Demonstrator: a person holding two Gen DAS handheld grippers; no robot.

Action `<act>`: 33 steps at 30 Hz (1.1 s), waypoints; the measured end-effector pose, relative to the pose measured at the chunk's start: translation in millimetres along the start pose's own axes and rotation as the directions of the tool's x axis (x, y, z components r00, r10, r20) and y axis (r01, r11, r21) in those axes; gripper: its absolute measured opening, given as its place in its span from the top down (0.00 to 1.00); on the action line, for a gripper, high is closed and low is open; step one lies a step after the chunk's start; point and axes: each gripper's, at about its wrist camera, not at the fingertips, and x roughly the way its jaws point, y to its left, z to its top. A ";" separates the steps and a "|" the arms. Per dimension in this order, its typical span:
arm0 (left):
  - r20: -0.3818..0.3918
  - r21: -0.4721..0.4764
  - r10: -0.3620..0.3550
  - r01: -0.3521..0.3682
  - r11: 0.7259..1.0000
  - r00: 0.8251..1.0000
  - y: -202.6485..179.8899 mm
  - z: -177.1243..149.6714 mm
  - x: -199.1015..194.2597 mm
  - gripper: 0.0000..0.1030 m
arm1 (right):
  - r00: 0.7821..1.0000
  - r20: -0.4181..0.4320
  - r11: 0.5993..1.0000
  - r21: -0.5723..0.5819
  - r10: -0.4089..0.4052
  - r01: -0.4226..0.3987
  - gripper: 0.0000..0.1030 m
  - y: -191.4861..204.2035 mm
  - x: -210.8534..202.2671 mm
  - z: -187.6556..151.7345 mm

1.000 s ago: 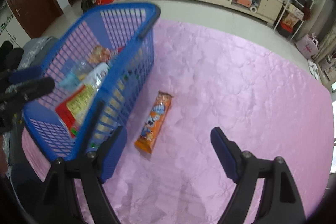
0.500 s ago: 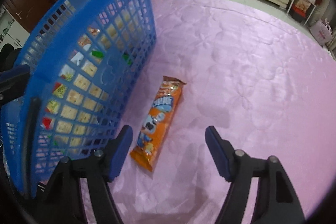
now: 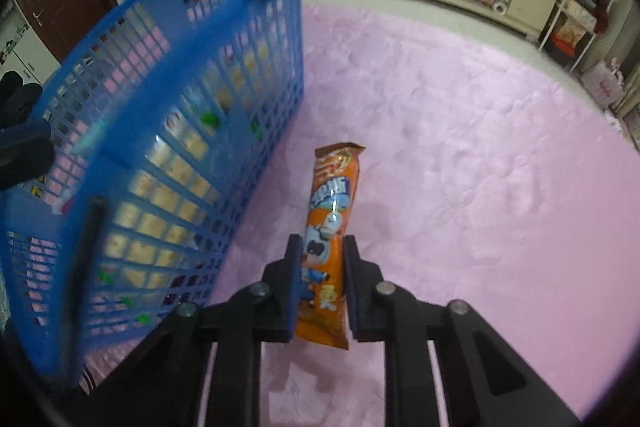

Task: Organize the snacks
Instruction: 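Carry the sausage stick over the basket and open the right tool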

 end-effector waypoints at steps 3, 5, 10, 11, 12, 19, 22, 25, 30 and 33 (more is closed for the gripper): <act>0.029 -0.004 -0.014 0.014 1.000 0.999 1.5 -1.7 -15.8 0.34 | 0.998 0.059 1.000 0.015 -0.020 0.019 0.78 2.7 -28.8 3.1; 0.048 -0.006 -0.020 0.020 1.000 0.999 3.6 -2.9 -26.0 0.34 | 0.996 0.088 1.000 0.024 -0.022 0.020 0.78 4.7 -47.6 6.5; 0.093 -0.007 -0.008 0.009 1.000 0.996 12.1 -5.1 -48.7 0.34 | 0.987 0.160 1.000 0.006 -0.019 0.018 0.78 22.7 -88.3 16.1; 0.101 -0.010 -0.007 0.008 1.000 0.995 14.8 -5.4 -53.0 0.34 | 0.986 0.166 1.000 -0.001 -0.012 0.012 0.78 24.5 -90.6 22.8; 0.105 -0.012 -0.007 0.009 1.000 0.994 17.1 -5.9 -55.7 0.34 | 0.985 0.173 1.000 -0.010 0.002 0.000 0.78 33.5 -96.0 24.5; 0.113 -0.025 0.001 0.002 1.000 0.994 29.0 -9.6 -59.8 0.34 | 0.984 0.171 0.997 -0.061 0.051 -0.041 0.78 65.5 -99.3 39.4; 0.104 -0.033 -0.003 0.007 0.999 0.995 35.9 -11.5 -56.8 0.34 | 0.987 0.151 0.996 -0.079 0.056 -0.044 0.78 74.9 -89.7 44.4; 0.104 -0.025 0.026 -0.024 0.999 0.994 40.7 -12.5 -54.2 0.34 | 0.990 0.132 0.994 -0.095 0.058 -0.046 0.78 80.4 -79.2 51.4; 0.102 -0.045 0.026 -0.022 0.999 0.994 49.1 -12.0 -47.5 0.34 | 0.990 0.133 0.993 -0.112 0.044 -0.029 0.78 88.4 -69.0 55.7; 0.098 -0.043 0.043 -0.039 0.998 0.994 51.9 -12.0 -43.4 0.34 | 0.993 0.112 0.993 -0.115 0.046 -0.033 0.78 90.8 -59.9 57.8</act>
